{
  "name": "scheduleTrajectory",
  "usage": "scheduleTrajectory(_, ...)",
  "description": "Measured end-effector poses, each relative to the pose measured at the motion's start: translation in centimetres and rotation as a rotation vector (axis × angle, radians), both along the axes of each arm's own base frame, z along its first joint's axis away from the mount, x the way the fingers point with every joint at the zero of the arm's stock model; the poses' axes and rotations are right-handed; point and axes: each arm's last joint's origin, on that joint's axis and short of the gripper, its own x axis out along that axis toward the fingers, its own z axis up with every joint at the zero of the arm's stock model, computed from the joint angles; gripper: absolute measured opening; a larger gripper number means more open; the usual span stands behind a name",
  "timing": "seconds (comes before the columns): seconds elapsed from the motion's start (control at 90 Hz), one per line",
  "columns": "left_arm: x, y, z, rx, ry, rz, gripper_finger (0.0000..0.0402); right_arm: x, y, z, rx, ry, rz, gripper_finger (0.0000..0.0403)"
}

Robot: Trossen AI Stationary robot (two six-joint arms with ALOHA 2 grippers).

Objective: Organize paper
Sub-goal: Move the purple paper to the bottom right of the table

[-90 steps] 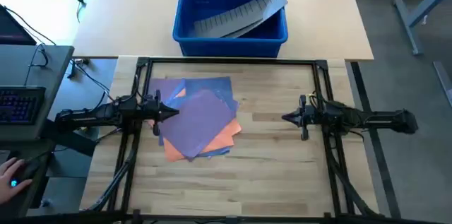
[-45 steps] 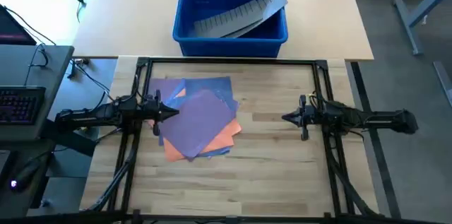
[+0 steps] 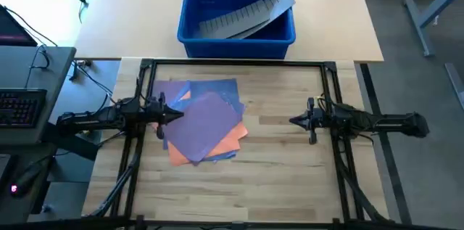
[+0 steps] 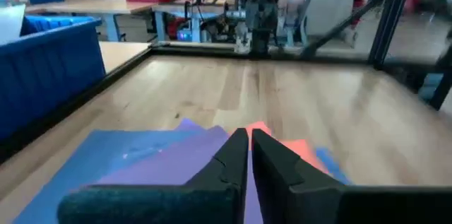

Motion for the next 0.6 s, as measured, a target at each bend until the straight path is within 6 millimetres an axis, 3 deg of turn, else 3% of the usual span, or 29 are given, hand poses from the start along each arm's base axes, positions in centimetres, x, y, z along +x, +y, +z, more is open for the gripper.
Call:
scheduleTrajectory(0.211,-0.2,0.2,3.3,-0.424,-0.382,0.011,0.0,0.0,0.0,0.0,0.0,0.0,0.0,0.0)
scheduleTrajectory(0.278,0.0,0.3,4.0,-0.503,-0.426,0.051,0.0,0.0,0.0,0.0,0.0,0.0,0.0,0.0)
scheduleTrajectory(0.422,1.8,0.5,6.5,-0.478,-0.296,0.097,0.0,0.0,0.0,0.0,0.0,0.0,0.0,0.0)
scheduleTrajectory(0.6,6.1,0.7,9.1,-0.565,0.118,0.161,0.0,0.0,0.0,0.0,0.0,0.0,0.0,0.0)
